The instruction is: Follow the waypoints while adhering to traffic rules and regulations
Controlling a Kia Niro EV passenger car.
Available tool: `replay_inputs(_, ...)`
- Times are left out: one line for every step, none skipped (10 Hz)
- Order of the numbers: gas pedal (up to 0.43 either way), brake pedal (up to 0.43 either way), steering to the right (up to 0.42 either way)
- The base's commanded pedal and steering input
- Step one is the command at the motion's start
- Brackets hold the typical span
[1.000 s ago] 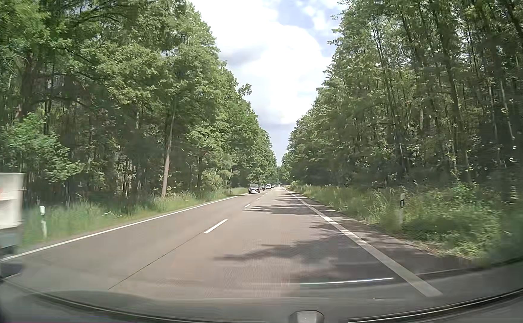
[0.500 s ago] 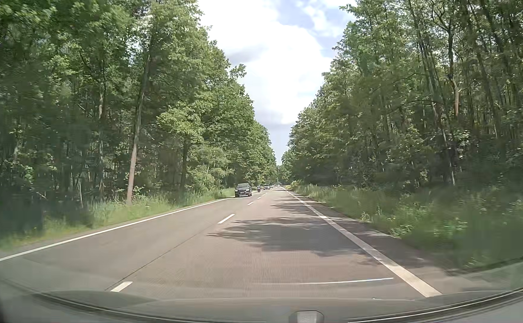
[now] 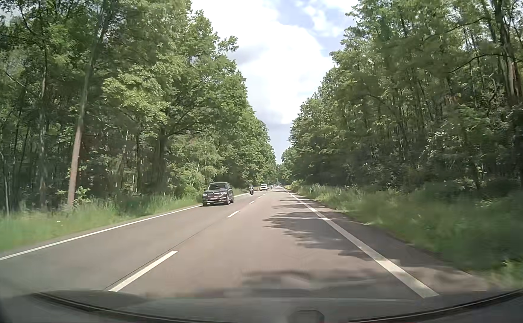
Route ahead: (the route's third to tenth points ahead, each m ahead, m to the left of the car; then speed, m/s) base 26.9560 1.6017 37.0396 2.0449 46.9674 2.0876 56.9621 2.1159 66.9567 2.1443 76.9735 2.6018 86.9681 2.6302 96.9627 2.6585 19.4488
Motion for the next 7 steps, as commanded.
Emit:
replay_inputs(0.13, 0.037, -0.001)
replay_inputs(0.13, 0.03, -0.001)
replay_inputs(0.13, 0.037, 0.0)
replay_inputs(0.13, 0.037, -0.001)
replay_inputs(0.13, 0.037, -0.001)
replay_inputs(0.13, 0.037, -0.001)
replay_inputs(0.13, 0.03, -0.002)
